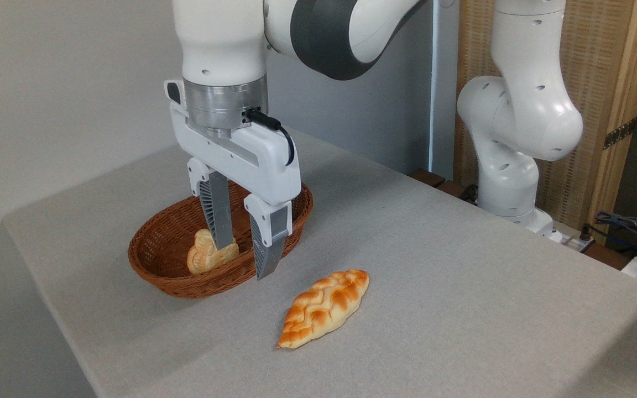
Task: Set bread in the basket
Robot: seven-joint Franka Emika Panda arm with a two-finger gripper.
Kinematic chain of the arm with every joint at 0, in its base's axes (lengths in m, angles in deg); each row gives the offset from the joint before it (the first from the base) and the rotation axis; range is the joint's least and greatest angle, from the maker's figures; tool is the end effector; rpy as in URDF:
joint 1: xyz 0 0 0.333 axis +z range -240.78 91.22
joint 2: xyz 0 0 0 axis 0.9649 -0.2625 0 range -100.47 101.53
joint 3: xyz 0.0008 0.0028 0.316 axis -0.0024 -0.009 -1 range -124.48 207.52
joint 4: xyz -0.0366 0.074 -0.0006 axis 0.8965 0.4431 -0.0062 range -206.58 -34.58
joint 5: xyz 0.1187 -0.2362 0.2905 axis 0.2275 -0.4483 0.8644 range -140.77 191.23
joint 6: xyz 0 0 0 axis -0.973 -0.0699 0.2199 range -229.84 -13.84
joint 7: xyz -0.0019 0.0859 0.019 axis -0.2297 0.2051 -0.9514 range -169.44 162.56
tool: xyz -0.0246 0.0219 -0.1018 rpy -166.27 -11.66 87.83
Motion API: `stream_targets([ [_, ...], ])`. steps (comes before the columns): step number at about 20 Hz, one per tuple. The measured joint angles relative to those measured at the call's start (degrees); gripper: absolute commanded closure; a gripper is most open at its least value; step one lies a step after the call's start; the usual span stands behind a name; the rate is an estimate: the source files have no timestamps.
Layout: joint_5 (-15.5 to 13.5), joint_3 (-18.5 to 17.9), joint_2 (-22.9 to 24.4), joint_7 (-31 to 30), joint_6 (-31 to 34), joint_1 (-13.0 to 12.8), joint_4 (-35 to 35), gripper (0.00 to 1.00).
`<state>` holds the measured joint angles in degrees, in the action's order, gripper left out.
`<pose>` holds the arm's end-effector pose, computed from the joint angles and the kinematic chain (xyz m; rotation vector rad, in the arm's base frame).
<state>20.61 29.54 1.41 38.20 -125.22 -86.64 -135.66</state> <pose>0.5693 -0.0037 0.5391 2.9104 -1.0632 0.2001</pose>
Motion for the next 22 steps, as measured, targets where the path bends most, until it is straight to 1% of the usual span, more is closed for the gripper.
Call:
stream_targets([
  [17, 0.0, 0.0, 0.0, 0.0, 0.0, 0.0, 0.0, 0.0],
  [22, 0.0, -0.7, 0.0, 0.0, 0.0, 0.0, 0.0, 0.0],
])
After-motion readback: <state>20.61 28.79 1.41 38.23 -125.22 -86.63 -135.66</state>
